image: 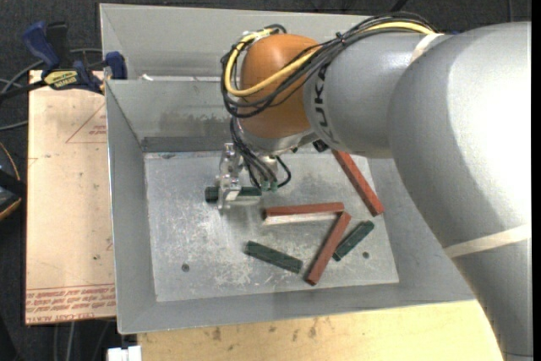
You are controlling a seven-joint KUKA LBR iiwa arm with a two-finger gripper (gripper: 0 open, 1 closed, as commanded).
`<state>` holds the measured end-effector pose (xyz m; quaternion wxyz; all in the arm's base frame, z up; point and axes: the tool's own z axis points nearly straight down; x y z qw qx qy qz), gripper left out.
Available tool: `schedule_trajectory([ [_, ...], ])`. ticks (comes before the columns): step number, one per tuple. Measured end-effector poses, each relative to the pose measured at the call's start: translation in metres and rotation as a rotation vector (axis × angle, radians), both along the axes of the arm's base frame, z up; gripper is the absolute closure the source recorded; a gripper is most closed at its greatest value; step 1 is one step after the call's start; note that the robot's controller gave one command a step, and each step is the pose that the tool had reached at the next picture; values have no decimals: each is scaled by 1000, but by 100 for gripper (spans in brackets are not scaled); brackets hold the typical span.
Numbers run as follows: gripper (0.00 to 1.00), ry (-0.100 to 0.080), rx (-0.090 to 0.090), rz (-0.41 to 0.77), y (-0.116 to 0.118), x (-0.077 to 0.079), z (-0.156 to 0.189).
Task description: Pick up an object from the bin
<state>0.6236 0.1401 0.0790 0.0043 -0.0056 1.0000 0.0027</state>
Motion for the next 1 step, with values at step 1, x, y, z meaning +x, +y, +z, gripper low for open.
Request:
schedule_trajectory([
  [1, 100, 6, -4, -16, -14, -1, 126],
])
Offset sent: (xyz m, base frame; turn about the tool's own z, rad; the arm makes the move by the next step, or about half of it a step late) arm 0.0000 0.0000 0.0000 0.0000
